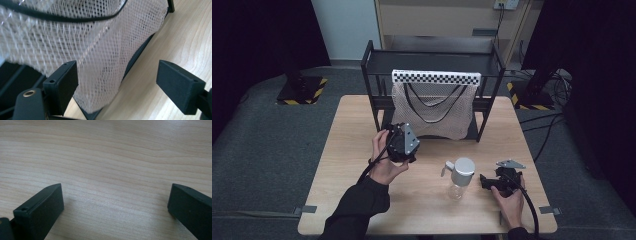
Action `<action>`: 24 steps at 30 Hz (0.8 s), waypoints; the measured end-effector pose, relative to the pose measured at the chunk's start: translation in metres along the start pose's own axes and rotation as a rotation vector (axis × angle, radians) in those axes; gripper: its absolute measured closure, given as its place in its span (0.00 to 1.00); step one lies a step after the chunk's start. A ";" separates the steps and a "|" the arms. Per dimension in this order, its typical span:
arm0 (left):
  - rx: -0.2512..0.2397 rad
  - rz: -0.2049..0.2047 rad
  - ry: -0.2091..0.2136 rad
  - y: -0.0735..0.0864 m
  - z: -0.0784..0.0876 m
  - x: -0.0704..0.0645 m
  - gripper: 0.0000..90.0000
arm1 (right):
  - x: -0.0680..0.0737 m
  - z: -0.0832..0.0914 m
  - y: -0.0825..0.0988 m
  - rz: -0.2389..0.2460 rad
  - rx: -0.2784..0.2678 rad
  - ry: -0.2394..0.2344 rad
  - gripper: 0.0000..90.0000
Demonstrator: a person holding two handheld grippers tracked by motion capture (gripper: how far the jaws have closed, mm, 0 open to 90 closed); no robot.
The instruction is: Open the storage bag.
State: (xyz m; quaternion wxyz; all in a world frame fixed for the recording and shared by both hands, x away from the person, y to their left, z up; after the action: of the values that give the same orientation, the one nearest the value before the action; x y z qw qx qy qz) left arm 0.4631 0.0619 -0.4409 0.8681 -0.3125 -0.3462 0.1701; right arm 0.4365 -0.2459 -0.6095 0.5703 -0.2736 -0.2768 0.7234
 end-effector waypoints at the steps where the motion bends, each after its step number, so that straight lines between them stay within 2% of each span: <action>1: 0.002 -0.018 -0.004 -0.003 -0.001 0.001 0.19 | 0.000 0.000 0.000 -0.001 0.000 0.000 0.01; 11: -0.016 -0.104 -0.004 -0.027 -0.012 0.002 0.22 | 0.000 0.000 0.000 -0.001 0.000 0.000 0.01; 24: -0.003 -0.192 -0.025 -0.049 -0.022 0.005 0.23 | 0.000 0.000 0.000 0.000 0.000 0.000 0.01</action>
State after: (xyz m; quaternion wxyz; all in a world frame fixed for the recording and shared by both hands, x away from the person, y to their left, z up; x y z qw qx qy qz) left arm 0.4857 0.0187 -0.4184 0.8756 -0.2768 -0.3857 0.0893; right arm 0.4365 -0.2458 -0.6095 0.5704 -0.2734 -0.2768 0.7234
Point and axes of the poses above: each handheld gripper's, and its own axes: z roughly backward along the jaws, y roughly out of its underside, x roughly to its left, the point moved 9 cm from there along -z, roughly forward along the jaws, and after that the axes turned 7 degrees about y, right-handed, at the moved point
